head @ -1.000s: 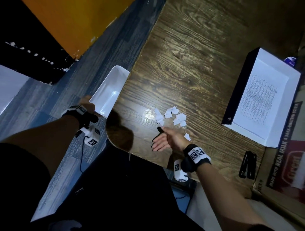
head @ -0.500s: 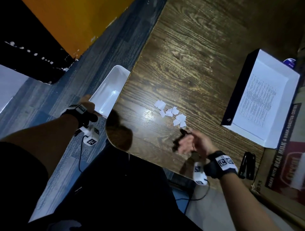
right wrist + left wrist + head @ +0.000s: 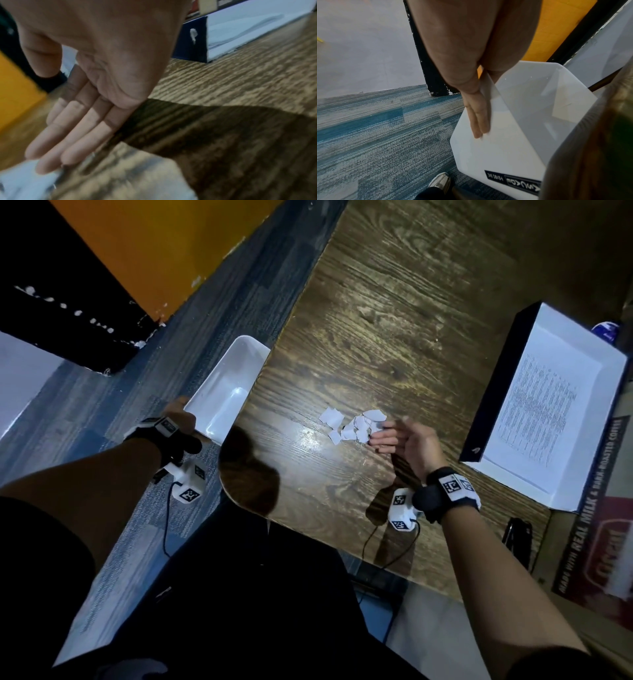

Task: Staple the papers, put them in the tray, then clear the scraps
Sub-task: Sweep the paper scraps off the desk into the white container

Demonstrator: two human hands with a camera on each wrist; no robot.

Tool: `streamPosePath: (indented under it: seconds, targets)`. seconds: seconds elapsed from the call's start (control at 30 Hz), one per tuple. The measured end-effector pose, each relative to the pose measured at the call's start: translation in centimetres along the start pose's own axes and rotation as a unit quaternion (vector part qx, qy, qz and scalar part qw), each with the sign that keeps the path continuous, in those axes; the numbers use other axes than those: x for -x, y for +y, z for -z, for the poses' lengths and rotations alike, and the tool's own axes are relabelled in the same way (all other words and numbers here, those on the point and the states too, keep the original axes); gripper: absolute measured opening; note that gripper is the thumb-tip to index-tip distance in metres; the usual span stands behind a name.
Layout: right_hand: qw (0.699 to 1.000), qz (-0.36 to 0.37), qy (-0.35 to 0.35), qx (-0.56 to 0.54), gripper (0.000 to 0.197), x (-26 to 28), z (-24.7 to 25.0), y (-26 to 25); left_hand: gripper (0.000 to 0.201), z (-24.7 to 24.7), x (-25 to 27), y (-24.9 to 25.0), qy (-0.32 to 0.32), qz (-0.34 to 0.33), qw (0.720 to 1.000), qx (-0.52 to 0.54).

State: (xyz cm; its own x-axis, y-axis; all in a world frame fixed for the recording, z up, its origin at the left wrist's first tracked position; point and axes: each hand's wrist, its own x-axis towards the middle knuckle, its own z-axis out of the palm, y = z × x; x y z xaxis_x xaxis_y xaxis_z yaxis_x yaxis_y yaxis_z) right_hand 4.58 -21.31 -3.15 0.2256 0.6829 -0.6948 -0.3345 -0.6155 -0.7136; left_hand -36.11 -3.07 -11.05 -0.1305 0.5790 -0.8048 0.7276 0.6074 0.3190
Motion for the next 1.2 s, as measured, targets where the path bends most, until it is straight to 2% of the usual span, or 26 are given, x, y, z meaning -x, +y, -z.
streamPosePath:
  seconds: [0.07,0.13,0.2,0.23,0.3,0.37,0.43,0.5,0.6,0.63,0.7,0.8,0.87,0.93,1.03,1.1,1.2]
  targets:
    - [0.995,0.061,0.052,-0.055,0.04,1.5,1.4,-0.3,0.059,0.2,-1.7,-0.5,-0.008,-0.018,1.0,0.004]
    - [0.979,0.11,0.167,-0.041,0.034,3.5,2.7,0.4,0.056,0.5,-1.5,-0.1,-0.004,-0.026,1.0,-0.007]
    - [0.95,0.119,0.265,0.114,0.036,4.4,3.0,1.9,0.055,0.7,-0.4,0.6,-0.003,-0.033,0.999,-0.025]
    - [0.931,0.105,0.273,0.219,0.042,4.3,2.5,2.8,0.057,0.6,-0.4,0.6,0.004,-0.038,0.999,-0.025]
    - [0.882,0.081,0.258,0.385,0.06,3.1,0.3,4.5,0.061,0.7,-0.2,0.8,0.013,-0.038,0.999,-0.035]
    - [0.852,0.053,0.269,0.446,0.071,1.7,-3.3,5.1,0.064,0.9,-0.8,0.5,0.007,-0.038,0.999,-0.027]
    - [0.85,0.022,0.279,0.446,0.075,0.7,-7.3,5.2,0.063,0.8,-3.1,-0.9,-0.001,-0.038,0.999,0.006]
    - [0.85,0.034,0.247,0.465,0.074,0.5,-11.0,5.2,0.061,0.4,-6.4,-2.7,-0.009,-0.039,0.999,0.027]
    - [0.846,0.093,0.165,0.499,0.071,0.9,-14.7,5.7,0.058,1.0,-2.4,-0.8,-0.014,-0.028,0.999,0.036]
    - [0.845,0.101,0.146,0.504,0.07,1.1,-15.0,5.9,0.055,1.3,0.5,0.7,-0.009,-0.032,0.999,0.032]
    - [0.85,0.116,0.131,0.497,0.068,1.6,-14.4,5.5,0.05,1.0,2.7,1.9,0.012,-0.037,0.999,0.002]
    - [0.839,0.147,0.191,0.488,0.066,1.0,-11.2,3.2,0.049,0.9,4.2,3.0,0.034,-0.041,0.998,-0.026]
    - [0.828,0.133,0.231,0.494,0.066,-0.7,-8.8,1.3,0.048,1.1,4.3,3.2,0.034,-0.038,0.998,-0.044]
    - [0.828,0.102,0.239,0.496,0.067,-2.7,-7.7,-0.2,0.047,1.3,4.3,3.4,0.026,-0.041,0.998,-0.037]
    - [0.834,0.078,0.223,0.499,0.069,-4.7,-9.9,-0.7,0.049,1.4,4.5,3.3,0.013,-0.06,0.998,-0.007]
    - [0.83,0.088,0.203,0.512,0.069,-4.7,-12.9,-0.2,0.051,1.3,4.6,3.3,0.02,-0.077,0.997,0.019]
    - [0.818,0.132,0.116,0.548,0.066,-3.6,-16.9,1.6,0.053,1.4,5.3,3.5,0.029,-0.082,0.995,0.037]
